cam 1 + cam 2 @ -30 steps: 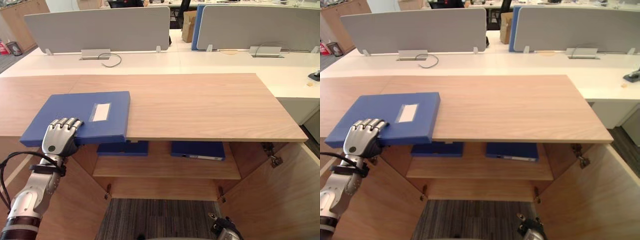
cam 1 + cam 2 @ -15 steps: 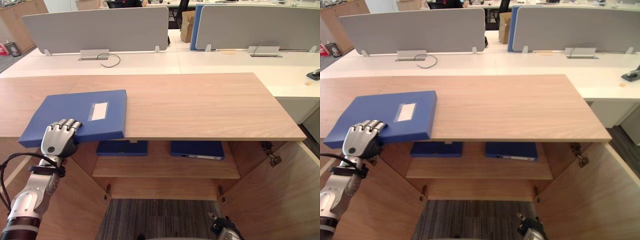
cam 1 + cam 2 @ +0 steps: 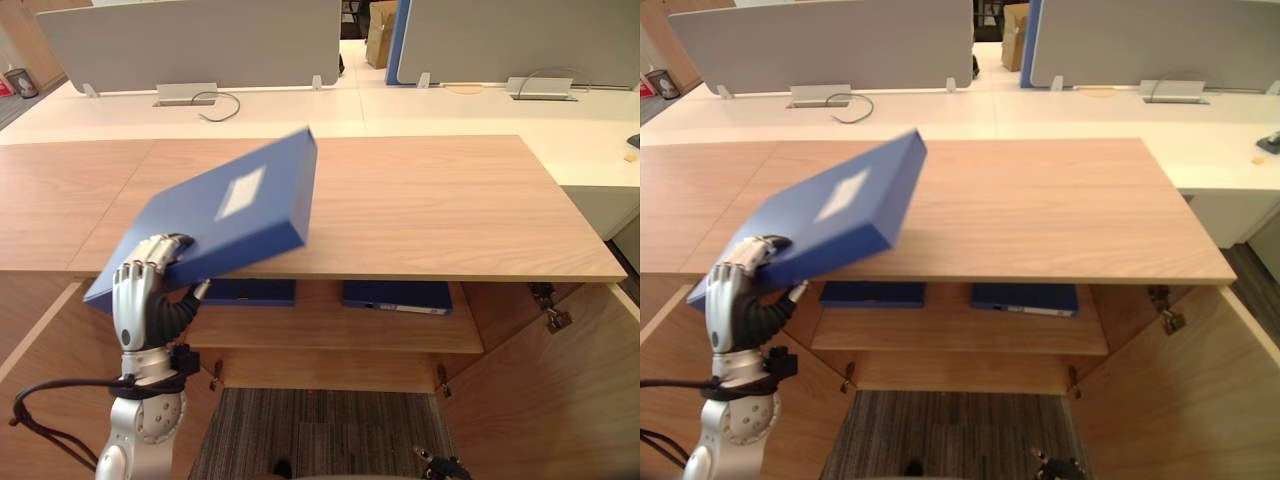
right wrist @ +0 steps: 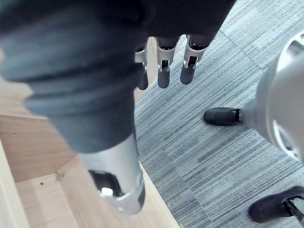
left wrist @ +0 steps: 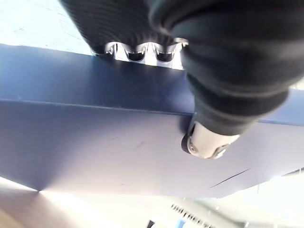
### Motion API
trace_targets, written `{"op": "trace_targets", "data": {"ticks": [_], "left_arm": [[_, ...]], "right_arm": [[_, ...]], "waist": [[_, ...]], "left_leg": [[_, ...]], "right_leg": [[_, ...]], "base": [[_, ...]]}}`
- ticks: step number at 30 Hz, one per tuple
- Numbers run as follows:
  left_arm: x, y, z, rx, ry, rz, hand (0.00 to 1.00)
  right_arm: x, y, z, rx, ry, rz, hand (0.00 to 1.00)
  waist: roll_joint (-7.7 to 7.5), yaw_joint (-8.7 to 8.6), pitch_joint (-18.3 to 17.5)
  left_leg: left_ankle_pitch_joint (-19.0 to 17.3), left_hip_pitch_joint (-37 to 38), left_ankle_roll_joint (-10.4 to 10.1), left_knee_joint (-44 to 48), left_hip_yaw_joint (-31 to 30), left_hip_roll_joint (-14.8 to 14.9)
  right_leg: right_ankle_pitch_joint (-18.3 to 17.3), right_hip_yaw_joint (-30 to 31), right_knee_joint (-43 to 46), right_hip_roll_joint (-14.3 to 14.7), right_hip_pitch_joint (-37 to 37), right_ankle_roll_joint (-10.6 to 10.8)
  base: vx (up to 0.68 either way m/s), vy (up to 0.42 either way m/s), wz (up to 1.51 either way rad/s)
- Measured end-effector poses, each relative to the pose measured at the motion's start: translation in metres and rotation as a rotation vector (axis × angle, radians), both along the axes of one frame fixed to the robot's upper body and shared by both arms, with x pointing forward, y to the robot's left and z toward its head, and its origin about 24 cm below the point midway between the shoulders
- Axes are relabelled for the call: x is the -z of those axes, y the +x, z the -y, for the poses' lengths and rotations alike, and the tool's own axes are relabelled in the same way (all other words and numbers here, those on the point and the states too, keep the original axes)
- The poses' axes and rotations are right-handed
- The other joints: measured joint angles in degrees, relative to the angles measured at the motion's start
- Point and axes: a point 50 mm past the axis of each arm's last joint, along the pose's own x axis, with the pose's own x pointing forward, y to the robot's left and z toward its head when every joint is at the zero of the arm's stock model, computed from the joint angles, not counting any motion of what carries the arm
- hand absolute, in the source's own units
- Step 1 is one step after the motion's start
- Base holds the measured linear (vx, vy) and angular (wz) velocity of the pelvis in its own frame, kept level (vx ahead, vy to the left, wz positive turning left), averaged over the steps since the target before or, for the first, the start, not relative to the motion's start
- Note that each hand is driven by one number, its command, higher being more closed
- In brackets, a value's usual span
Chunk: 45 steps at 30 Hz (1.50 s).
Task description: Walk over to the cabinet, pick up the folder, carry it to the office cabinet, place the folder inside the office cabinet, then close the office cabinet door
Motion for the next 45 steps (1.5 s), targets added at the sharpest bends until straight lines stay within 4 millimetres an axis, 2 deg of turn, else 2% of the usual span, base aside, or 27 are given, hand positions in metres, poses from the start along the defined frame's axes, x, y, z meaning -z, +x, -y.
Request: {"op": "trace_targets", "data": {"ticks": [3,6,10,14,18,21,23,24,26,29,30,33,35,37,39,41,42,44,45], "left_arm": [[-0.009,-0.009,-0.008,0.081,-0.19,0.044,1.0],[-0.019,-0.022,-0.028,0.119,-0.417,0.125,1.0],[-0.03,-0.035,-0.039,0.171,-0.557,0.225,1.0],[-0.041,-0.042,-0.039,0.27,-0.64,0.314,1.0],[-0.043,-0.04,-0.034,0.379,-0.716,0.347,1.0],[-0.038,-0.033,-0.021,0.546,-0.843,0.325,1.0],[-0.034,-0.028,-0.009,0.665,-0.919,0.29,1.0],[-0.032,-0.028,-0.005,0.688,-0.931,0.277,1.0],[-0.026,-0.025,0.006,0.733,-0.929,0.211,1.0],[-0.014,-0.021,0.012,0.716,-0.919,0.123,1.0],[-0.002,-0.019,0.014,0.7,-0.943,0.053,1.0],[0.014,-0.014,0.018,0.684,-0.987,-0.038,1.0],[0.017,-0.013,0.018,0.68,-0.993,-0.058,1.0],[0.021,-0.013,0.019,0.67,-1.007,-0.087,1.0],[0.023,-0.014,0.019,0.666,-1.014,-0.102,1.0],[0.023,-0.014,0.02,0.664,-1.012,-0.103,1.0],[0.023,-0.014,0.02,0.663,-1.009,-0.104,1.0],[0.023,-0.013,0.021,0.656,-0.992,-0.11,1.0],[0.023,-0.013,0.022,0.653,-0.984,-0.111,1.0]], "right_arm": [[0.0,-0.002,0.001,0.026,0.006,-0.001,0.0],[0.0,-0.001,0.0,0.02,0.019,0.004,0.0],[0.0,0.005,-0.006,0.015,0.035,0.023,0.0],[0.0,0.011,-0.011,0.0,0.047,0.038,0.0],[-0.001,0.015,-0.014,-0.042,0.051,0.05,0.0],[-0.008,0.036,-0.018,-0.099,0.035,0.131,0.0],[-0.029,0.072,-0.017,-0.163,-0.027,0.293,0.0],[-0.036,0.082,-0.014,-0.168,-0.047,0.342,0.0],[-0.065,0.11,-0.002,-0.134,-0.133,0.519,0.0],[-0.095,0.128,0.013,-0.053,-0.209,0.669,0.0],[-0.114,0.134,0.023,0.044,-0.266,0.752,0.0],[-0.127,0.133,0.033,0.159,-0.327,0.787,0.0],[-0.131,0.133,0.034,0.197,-0.337,0.798,0.0],[-0.144,0.135,0.039,0.253,-0.356,0.847,0.0],[-0.16,0.136,0.046,0.3,-0.4,0.904,0.0],[-0.185,0.138,0.051,0.326,-0.458,0.992,0.0],[-0.192,0.139,0.051,0.318,-0.488,1.01,0.0],[-0.222,0.139,0.053,0.287,-0.606,1.1,0.0],[-0.23,0.139,0.053,0.275,-0.645,1.121,0.0]], "waist": [[-0.04,-0.15,0.05],[-0.2,-0.48,0.37],[-0.6,-0.53,0.74],[-0.76,-0.69,0.88],[-0.79,-0.82,0.91],[-1.02,-0.9,1.17],[-1.15,-1.44,1.56],[-1.17,-1.66,1.66],[-1.25,-2.26,1.76],[-1.25,-2.57,1.77],[-1.27,-2.57,1.79],[-1.28,-2.73,1.81],[-1.27,-2.74,1.82],[-1.26,-2.79,1.86],[-1.25,-2.85,1.86],[-1.23,-2.87,1.86],[-1.21,-2.85,1.87],[-1.18,-2.87,1.89],[-1.17,-2.87,1.9]], "left_leg": [[-0.02,-0.45,0.01,0.4,-0.22,0.08],[0.0,-0.42,0.08,0.77,-0.33,-0.12],[0.14,-0.52,0.3,0.78,-0.4,-0.33],[0.27,-0.76,0.43,0.67,-0.39,-0.42],[0.28,-0.81,0.43,0.47,-0.31,-0.44],[0.27,-0.83,0.43,0.43,0.53,-0.34],[0.25,-0.78,0.43,0.37,1.56,-0.18],[0.23,-0.65,0.44,0.37,1.89,-0.16],[0.17,-0.66,0.47,0.36,2.39,-0.15],[0.15,-0.55,0.47,0.36,2.95,-0.1],[0.13,-0.38,0.45,0.36,3.53,0.02],[-0.06,0.36,0.43,0.29,4.07,0.12],[-0.16,0.39,0.42,0.29,4.37,0.19],[-0.29,0.66,0.48,0.3,5.09,0.22],[-0.48,0.93,0.56,0.3,5.26,0.22],[-0.77,1.38,0.59,0.35,5.93,0.3],[-0.84,1.39,0.61,0.39,6.06,0.31],[-0.95,1.41,0.59,0.43,6.47,0.31],[-1.0,1.42,0.57,0.45,6.53,0.3]], "right_leg": [[-0.13,0.02,0.77,-0.13,-0.46,0.12],[-0.18,0.02,1.59,-0.57,-0.51,0.17],[-0.21,0.01,2.08,-0.88,-0.74,0.22],[-0.2,0.02,2.25,-1.0,-1.16,0.22],[-0.2,0.09,2.18,-1.0,-1.39,0.22],[-0.17,1.06,2.29,-1.0,-2.03,0.2],[-0.15,2.03,2.61,-1.05,-2.65,0.17],[-0.14,2.42,2.69,-1.09,-2.79,0.16],[-0.14,2.98,2.85,-1.17,-3.25,0.16],[-0.13,3.56,2.92,-1.18,-3.51,0.16],[-0.1,4.38,2.97,-1.12,-3.78,0.12],[-0.1,5.12,2.97,-1.05,-3.52,0.11],[-0.07,5.36,3.0,-1.01,-3.63,0.08],[0.07,6.08,3.0,-1.0,-3.79,-0.03],[0.09,6.31,3.0,-1.01,-3.7,-0.02],[0.12,7.06,3.01,-0.96,-3.63,-0.02],[0.14,7.19,3.01,-0.95,-3.65,0.0],[0.22,7.55,2.95,-0.94,-3.81,0.02],[0.23,7.6,2.94,-0.95,-3.82,0.03]], "base": [[-0.05,0.016,0.02],[-0.05,0.029,0.01],[-0.03,0.029,0.01],[0.0,0.0,0.0],[0.0,0.001,-0.01],[0.0,0.011,-0.15],[-0.01,0.017,-0.21],[0.0,0.018,-0.22],[0.01,0.018,-0.14],[0.01,0.013,-0.12],[0.01,0.012,-0.2],[0.0,0.008,-0.16],[-0.01,0.015,-0.11],[-0.01,0.026,-0.15],[-0.01,0.021,-0.09],[-0.01,0.03,-0.13],[0.0,0.024,-0.13],[0.0,0.021,-0.08],[0.01,0.021,-0.06]]}}
